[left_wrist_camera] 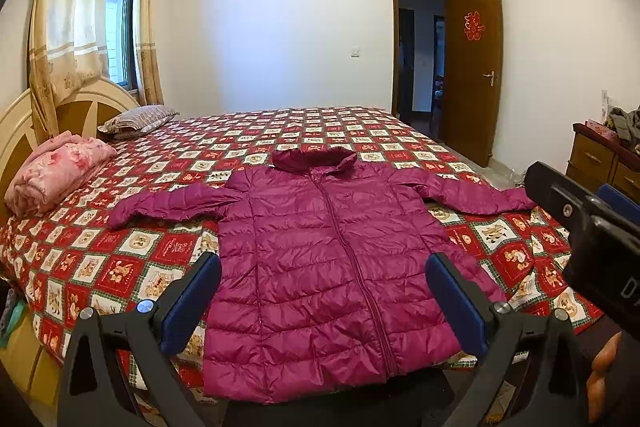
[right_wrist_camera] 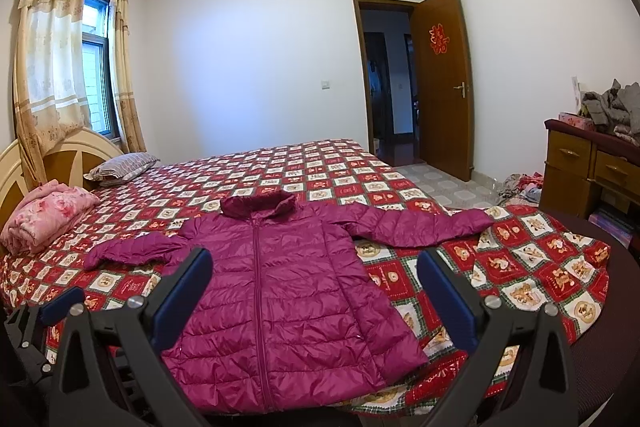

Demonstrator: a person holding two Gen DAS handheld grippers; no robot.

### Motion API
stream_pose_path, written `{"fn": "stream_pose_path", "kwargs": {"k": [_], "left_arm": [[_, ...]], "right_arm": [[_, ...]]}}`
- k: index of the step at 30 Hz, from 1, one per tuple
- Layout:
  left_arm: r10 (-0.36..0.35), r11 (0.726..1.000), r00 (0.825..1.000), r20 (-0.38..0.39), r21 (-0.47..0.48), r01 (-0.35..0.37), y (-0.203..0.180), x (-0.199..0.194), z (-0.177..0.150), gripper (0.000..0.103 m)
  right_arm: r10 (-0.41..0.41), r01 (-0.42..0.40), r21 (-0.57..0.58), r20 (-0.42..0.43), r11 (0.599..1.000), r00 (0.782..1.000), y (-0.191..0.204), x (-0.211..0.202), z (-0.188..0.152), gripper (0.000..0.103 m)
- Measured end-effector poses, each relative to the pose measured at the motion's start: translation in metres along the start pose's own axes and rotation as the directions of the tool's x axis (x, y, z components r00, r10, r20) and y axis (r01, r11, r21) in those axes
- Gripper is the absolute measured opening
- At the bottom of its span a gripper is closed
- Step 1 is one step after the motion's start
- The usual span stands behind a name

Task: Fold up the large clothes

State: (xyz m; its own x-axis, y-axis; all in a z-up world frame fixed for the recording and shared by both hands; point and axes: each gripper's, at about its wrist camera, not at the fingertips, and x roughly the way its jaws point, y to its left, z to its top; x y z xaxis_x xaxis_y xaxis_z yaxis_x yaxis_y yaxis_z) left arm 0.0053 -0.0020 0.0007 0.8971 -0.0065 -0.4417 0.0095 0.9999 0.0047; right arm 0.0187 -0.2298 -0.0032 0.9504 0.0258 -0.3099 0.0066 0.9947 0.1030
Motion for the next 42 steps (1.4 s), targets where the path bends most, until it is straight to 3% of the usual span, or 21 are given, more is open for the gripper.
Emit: {"fn": "stream_pose_path", "kwargs": {"k": [42], "left_arm": [[-0.003, 1.000, 1.000, 0.007, 0.002, 0.003, -0.0038, -0.0059, -0.0033, 0.102]], "right_arm": [[0.008, -0.008, 0.000, -0.020, 1.000, 1.000, 0.0044, 0.0005, 0.0019, 0.103]]}}
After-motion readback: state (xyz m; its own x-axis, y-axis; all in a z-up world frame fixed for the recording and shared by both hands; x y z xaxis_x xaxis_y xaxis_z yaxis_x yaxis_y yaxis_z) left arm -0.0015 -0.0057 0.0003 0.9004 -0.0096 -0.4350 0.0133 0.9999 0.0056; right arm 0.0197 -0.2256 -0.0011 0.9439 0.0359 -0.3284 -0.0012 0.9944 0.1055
